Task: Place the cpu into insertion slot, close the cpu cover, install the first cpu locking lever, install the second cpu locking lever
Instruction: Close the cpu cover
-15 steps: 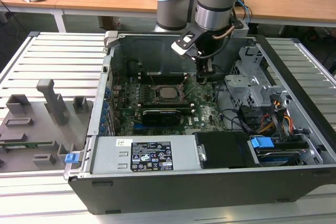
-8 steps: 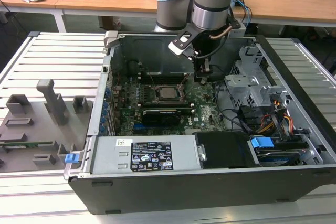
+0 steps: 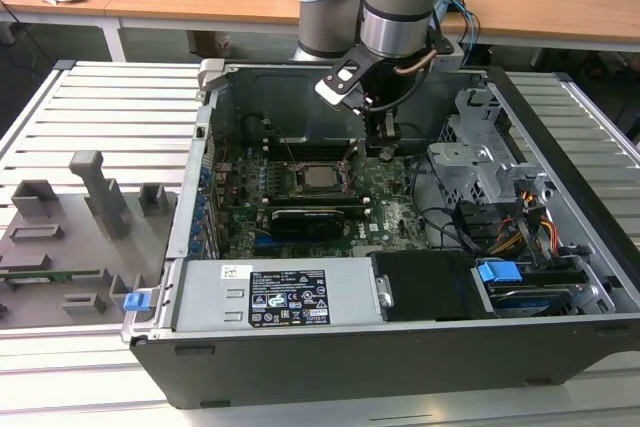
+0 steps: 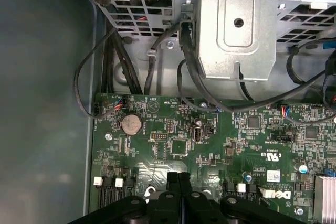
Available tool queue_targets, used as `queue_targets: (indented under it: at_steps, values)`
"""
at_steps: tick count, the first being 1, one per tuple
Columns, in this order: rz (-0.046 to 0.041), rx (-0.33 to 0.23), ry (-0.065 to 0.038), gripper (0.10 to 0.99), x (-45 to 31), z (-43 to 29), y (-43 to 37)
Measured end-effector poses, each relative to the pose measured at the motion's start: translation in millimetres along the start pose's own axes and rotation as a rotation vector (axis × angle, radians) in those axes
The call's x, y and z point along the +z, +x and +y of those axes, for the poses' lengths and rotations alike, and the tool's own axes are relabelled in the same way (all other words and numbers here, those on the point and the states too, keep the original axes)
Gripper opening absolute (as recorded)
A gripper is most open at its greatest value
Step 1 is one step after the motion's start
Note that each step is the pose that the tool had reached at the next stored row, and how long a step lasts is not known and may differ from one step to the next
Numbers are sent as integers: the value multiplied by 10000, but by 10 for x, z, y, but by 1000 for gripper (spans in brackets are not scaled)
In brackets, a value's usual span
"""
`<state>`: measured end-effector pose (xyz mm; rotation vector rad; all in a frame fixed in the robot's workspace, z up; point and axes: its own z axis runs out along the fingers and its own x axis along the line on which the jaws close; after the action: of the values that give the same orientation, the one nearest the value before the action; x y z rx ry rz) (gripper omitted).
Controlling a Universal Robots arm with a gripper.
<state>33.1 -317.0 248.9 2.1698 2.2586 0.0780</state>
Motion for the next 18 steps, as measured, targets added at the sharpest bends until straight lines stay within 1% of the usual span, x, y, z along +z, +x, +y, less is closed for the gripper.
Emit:
queue_targets:
  at_steps: [4, 11, 18]
  values:
    - [1, 0, 0, 106, -1, -47, 2]
    - [0, 1, 1, 106, -1, -61, 2]
    - [0, 1, 0, 106, -2, -95, 4]
